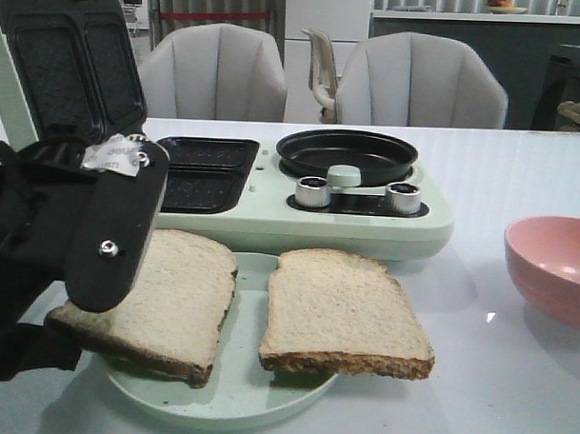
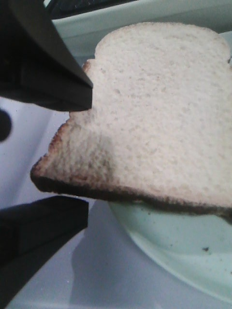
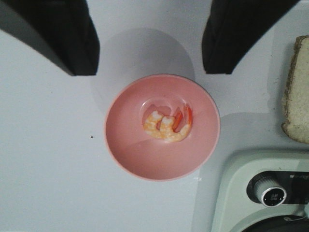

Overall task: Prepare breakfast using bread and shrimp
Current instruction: 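Grasp the bread slice nearest the left gripper and lift it, then carry the bread slice with the left gripper onto the sandwich plate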

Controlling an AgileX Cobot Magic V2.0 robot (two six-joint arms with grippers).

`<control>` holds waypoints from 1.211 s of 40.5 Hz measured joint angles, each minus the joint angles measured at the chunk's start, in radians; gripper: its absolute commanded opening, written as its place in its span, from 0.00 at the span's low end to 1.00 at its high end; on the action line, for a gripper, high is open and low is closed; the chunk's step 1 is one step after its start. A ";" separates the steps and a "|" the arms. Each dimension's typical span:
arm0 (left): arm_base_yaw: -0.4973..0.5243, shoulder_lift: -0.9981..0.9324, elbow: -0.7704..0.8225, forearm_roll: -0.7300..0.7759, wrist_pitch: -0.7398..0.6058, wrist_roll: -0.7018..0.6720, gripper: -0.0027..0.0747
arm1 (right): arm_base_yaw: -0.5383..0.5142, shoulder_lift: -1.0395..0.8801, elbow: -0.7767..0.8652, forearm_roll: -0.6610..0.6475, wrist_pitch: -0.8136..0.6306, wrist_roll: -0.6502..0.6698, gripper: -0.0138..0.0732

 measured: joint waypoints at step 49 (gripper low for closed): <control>0.000 -0.016 -0.022 -0.116 0.025 -0.004 0.17 | 0.000 0.000 0.000 0.000 0.000 0.000 0.80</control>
